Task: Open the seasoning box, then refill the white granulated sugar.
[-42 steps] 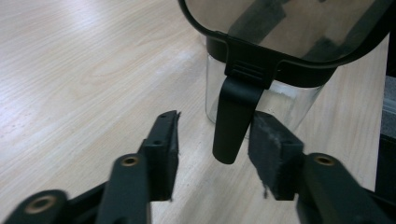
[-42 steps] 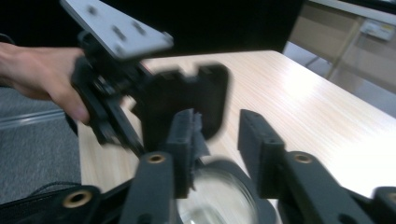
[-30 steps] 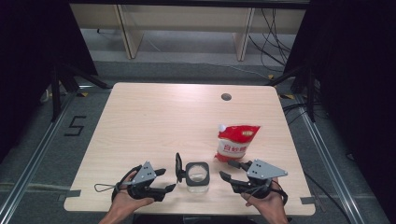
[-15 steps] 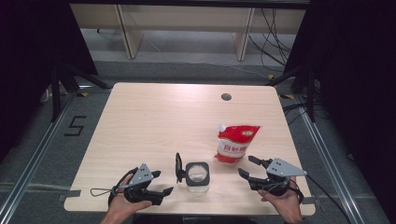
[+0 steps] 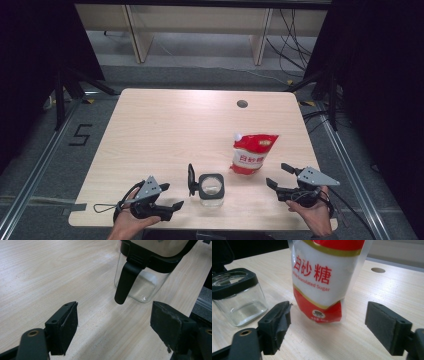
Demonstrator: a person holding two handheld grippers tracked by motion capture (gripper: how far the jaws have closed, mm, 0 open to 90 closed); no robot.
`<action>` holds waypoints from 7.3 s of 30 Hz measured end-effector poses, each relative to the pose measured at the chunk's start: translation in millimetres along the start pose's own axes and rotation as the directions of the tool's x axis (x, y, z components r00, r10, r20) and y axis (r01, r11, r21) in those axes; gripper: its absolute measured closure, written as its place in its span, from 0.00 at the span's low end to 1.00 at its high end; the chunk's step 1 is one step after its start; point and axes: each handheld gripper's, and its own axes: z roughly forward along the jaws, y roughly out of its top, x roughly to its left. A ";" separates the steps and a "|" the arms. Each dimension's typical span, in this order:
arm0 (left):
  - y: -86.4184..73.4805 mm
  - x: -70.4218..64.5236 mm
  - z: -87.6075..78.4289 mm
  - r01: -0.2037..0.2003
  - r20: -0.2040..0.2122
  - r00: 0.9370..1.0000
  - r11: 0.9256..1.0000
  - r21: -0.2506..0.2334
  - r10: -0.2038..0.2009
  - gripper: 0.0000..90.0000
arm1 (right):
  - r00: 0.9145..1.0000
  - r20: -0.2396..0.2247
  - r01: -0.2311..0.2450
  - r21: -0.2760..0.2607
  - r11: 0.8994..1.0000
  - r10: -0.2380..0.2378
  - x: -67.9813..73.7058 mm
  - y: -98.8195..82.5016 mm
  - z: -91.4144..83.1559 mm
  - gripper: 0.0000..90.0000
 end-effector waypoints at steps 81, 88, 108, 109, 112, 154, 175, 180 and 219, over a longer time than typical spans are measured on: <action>-5.5 -4.6 6.5 -0.023 0.028 0.999 1.000 0.015 0.023 0.23 | 0.998 0.017 0.059 -0.022 0.998 -0.059 16.2 13.8 59.7 0.39; -5.0 -3.8 6.8 -0.048 0.032 0.998 0.999 0.013 0.048 0.23 | 0.993 -0.043 0.109 -0.057 0.992 -0.111 6.2 10.4 76.6 0.36; -5.6 -4.0 7.3 -0.044 0.038 0.998 0.999 0.019 0.043 0.23 | 0.998 0.055 0.004 -0.025 1.000 -0.003 26.6 10.2 79.6 0.36; -5.6 -4.0 7.3 -0.044 0.038 0.998 0.999 0.019 0.043 0.23 | 0.998 0.055 0.004 -0.025 1.000 -0.003 26.6 10.2 79.6 0.36; -6.1 -3.9 7.3 -0.049 0.030 0.998 0.999 0.023 0.048 0.23 | 0.997 0.064 0.054 -0.043 0.998 -0.051 22.3 8.1 81.7 0.29; -5.2 -5.8 6.5 -0.026 0.037 0.999 0.999 0.033 0.025 0.23 | 0.991 0.017 0.137 -0.038 0.990 -0.136 16.9 3.2 106.2 0.31; -5.1 -5.8 7.4 -0.045 0.046 0.998 0.999 0.029 0.044 0.23 | 0.991 0.016 0.130 -0.030 0.991 -0.130 14.0 4.8 111.3 0.30; -5.3 -6.5 7.9 -0.030 0.041 0.999 0.999 0.032 0.029 0.23 | 0.991 0.009 0.133 -0.026 0.991 -0.133 13.3 5.7 113.0 0.29; -4.9 -2.2 5.4 -0.041 0.044 0.998 0.999 0.008 0.040 0.23 | 0.956 0.104 0.277 -0.027 0.961 -0.273 30.9 14.2 30.4 0.41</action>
